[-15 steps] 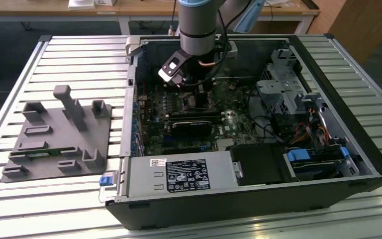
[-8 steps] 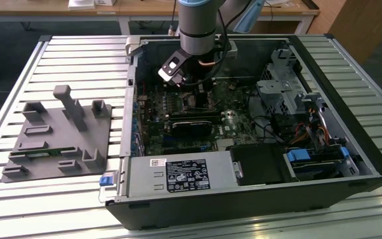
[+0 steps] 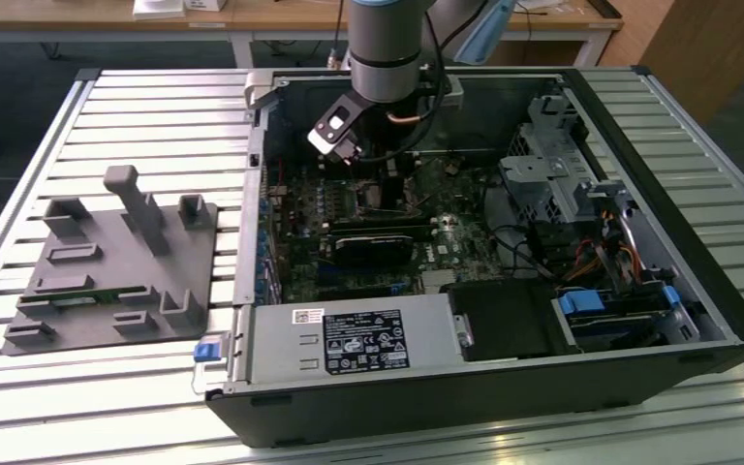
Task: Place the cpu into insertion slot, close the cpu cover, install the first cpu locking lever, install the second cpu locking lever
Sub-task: 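Place the cpu into insertion slot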
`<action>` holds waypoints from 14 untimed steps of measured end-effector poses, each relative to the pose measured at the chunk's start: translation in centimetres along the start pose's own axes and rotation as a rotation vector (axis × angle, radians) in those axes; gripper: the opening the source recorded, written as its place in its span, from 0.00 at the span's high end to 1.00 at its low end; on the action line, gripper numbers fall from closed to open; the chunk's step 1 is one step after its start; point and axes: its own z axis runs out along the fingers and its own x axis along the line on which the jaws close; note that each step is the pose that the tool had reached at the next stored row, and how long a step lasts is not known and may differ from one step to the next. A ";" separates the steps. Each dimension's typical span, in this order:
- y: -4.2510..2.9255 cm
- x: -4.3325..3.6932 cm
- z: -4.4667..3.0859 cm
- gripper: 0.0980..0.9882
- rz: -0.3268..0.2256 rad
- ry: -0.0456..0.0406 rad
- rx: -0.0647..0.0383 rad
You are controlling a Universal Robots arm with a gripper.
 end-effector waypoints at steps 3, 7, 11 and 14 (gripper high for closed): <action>0.06 0.00 -0.70 0.42 0.000 0.0001 0.000; 0.13 -0.03 -1.48 0.43 0.000 0.0000 0.003; 0.14 -0.43 -1.53 0.57 0.000 0.0001 0.005; 0.14 -0.63 -1.53 0.70 0.000 0.0008 0.005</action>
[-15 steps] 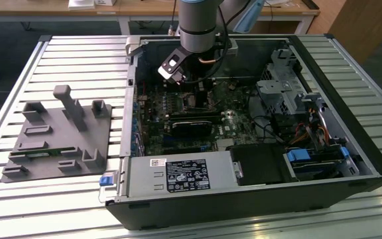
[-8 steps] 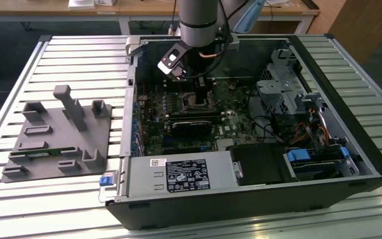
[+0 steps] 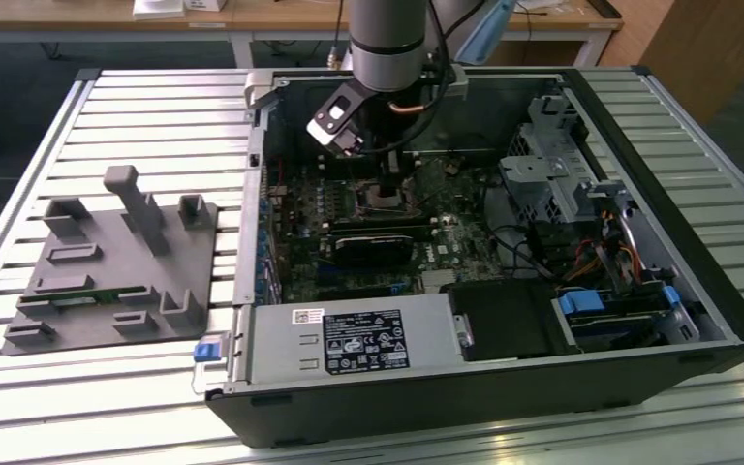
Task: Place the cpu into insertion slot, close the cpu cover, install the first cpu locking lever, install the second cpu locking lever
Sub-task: 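Place the cpu into insertion slot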
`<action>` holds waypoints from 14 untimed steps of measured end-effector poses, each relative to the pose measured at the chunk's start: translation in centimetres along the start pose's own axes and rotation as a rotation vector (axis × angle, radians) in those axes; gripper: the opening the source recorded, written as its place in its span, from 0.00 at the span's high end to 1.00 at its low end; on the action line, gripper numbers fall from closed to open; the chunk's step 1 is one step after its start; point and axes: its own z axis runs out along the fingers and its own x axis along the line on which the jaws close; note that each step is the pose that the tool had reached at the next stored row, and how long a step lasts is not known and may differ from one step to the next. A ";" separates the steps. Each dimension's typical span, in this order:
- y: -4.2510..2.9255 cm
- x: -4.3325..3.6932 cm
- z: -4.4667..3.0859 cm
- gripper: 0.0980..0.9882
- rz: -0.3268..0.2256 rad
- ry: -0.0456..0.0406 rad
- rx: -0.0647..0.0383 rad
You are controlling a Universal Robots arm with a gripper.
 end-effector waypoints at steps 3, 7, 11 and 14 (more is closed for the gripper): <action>0.07 -0.02 0.00 0.84 0.000 -0.0001 0.000; 0.20 -0.04 0.01 0.84 0.000 -0.0001 0.001; 0.37 -0.06 0.01 0.93 0.000 0.0002 0.005; 0.42 -0.06 -0.06 0.99 0.000 -0.0001 0.007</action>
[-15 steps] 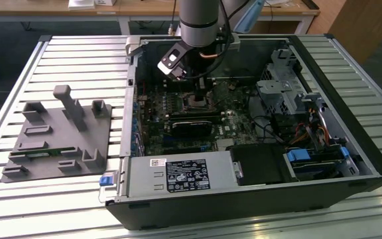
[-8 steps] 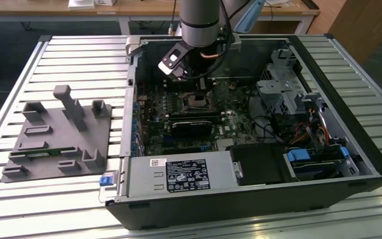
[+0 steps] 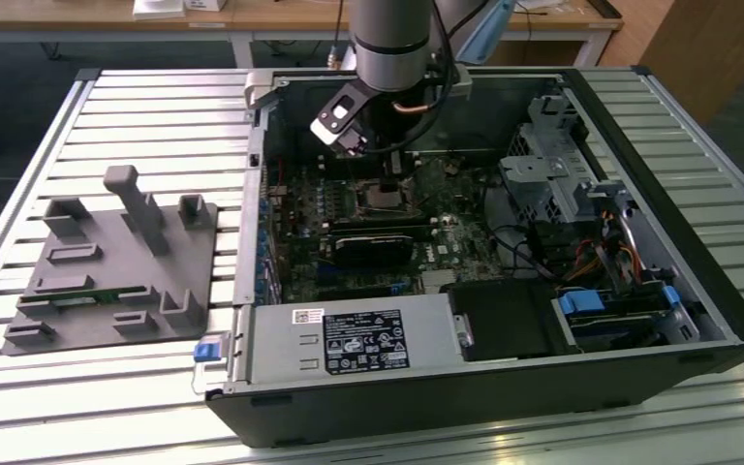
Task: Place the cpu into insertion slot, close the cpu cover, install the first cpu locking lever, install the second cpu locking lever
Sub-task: 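Place the cpu into insertion slot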
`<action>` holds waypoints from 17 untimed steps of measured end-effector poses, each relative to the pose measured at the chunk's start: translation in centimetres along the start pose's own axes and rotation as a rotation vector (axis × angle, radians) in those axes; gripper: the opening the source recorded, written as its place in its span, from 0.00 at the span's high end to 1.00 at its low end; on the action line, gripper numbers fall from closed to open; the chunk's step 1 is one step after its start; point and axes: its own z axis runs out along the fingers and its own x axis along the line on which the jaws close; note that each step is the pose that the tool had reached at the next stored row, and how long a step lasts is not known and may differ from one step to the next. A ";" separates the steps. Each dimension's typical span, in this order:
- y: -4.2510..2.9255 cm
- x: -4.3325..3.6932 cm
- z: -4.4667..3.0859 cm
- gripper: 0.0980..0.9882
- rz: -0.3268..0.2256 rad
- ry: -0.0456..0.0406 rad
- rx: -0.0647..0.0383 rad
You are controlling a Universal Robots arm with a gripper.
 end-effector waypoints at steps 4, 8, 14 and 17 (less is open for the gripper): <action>0.02 0.00 -0.26 0.99 0.000 0.0001 0.000; 0.03 0.00 -0.47 0.99 0.000 0.0001 0.000; 0.05 -0.01 -0.67 0.99 0.000 0.0000 0.000; 0.06 -0.01 -0.78 0.99 0.000 0.0001 0.001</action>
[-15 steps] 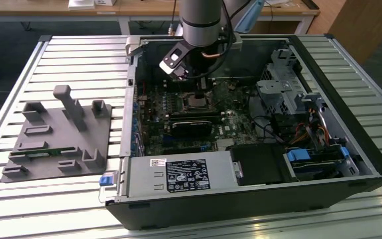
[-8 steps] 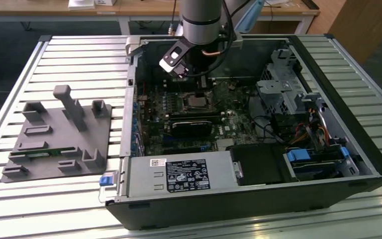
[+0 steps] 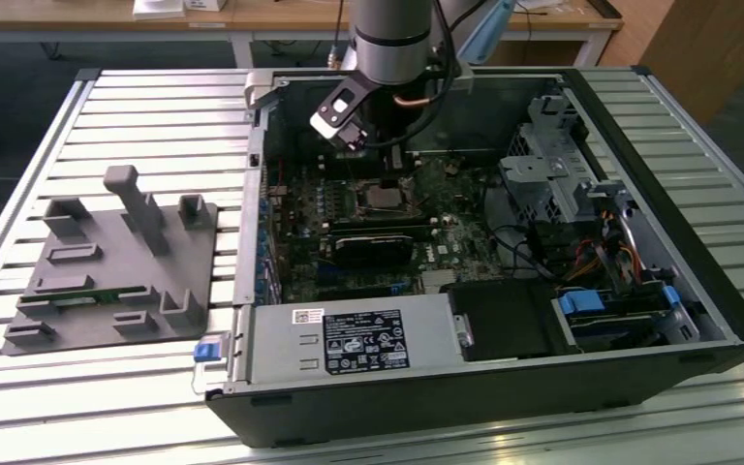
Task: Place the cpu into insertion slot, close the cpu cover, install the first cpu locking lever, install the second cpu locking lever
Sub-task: 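Place the cpu into insertion slot, then close the cpu cover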
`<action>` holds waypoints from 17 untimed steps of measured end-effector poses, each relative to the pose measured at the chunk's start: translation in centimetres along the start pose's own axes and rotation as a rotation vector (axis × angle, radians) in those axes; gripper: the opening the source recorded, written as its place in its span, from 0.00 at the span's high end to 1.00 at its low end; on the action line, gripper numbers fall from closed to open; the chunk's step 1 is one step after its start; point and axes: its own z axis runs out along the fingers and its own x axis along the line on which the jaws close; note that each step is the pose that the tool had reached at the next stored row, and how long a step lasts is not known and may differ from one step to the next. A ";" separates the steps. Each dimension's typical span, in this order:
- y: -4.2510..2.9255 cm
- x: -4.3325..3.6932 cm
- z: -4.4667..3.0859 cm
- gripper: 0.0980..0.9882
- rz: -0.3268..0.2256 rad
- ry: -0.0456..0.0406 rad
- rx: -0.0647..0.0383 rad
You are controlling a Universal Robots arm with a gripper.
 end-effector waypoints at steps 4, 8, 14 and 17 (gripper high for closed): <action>0.02 0.00 -0.23 0.99 0.000 0.0000 0.000; 0.06 0.00 -0.61 0.99 0.000 0.0001 0.000; 0.12 -0.01 -1.47 0.99 0.000 0.0021 0.001; 0.14 -0.02 -1.73 0.99 0.000 0.0025 0.001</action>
